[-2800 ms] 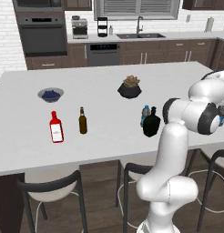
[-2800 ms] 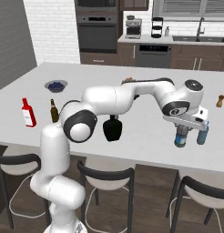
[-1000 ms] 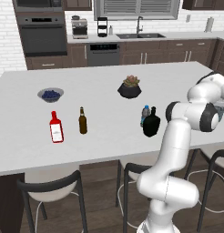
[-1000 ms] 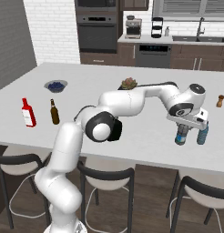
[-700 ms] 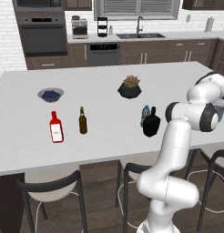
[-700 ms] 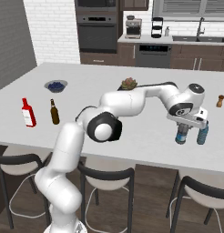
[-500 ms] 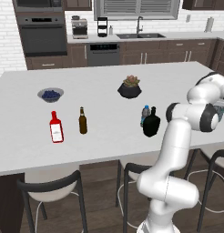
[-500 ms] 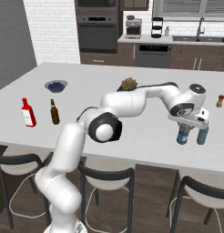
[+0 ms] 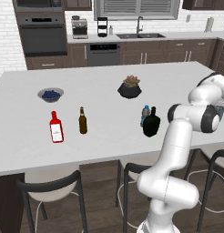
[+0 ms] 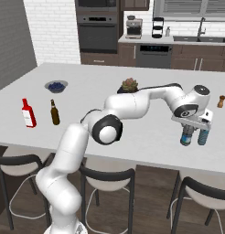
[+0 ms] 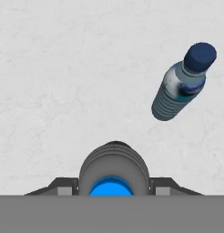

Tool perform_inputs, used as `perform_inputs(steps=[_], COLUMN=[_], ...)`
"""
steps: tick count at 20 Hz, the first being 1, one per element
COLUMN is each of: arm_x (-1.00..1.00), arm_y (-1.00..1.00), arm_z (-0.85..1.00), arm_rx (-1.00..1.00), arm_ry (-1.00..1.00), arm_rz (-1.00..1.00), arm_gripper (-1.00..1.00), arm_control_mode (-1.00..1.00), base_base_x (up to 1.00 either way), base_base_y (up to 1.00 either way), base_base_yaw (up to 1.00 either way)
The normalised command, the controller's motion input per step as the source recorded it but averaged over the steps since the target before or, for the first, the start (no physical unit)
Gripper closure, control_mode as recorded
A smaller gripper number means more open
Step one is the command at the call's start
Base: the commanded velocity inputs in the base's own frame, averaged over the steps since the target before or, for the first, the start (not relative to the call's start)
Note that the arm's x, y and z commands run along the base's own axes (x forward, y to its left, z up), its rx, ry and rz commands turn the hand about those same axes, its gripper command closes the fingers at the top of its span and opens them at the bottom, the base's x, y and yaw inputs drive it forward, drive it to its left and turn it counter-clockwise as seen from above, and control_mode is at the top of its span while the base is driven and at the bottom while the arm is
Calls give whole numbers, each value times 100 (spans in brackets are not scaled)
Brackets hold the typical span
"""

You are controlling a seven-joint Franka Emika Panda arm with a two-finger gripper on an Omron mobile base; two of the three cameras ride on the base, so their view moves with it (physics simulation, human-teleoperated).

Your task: Move the plastic bottles in the middle to the plastics group, and the glass bottles in the middle to the glass group.

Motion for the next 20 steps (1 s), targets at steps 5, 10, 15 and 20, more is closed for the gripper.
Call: perform_inputs(steps=[5, 10, 15, 20], arm_x=[0, 7, 4, 37], arm_y=[0, 0, 0, 0], arm_z=[-36, -46, -12, 0], arm_rx=[0, 0, 0, 0], arm_ry=[0, 0, 0, 0], arm_rz=[0, 0, 0, 0], arm_gripper=[100, 100, 100, 100], arm_control_mode=[-100, -100, -100, -100], base_base_x=[0, 0, 0, 0], base_base_y=[0, 0, 0, 0], base_base_yaw=[0, 0, 0, 0])
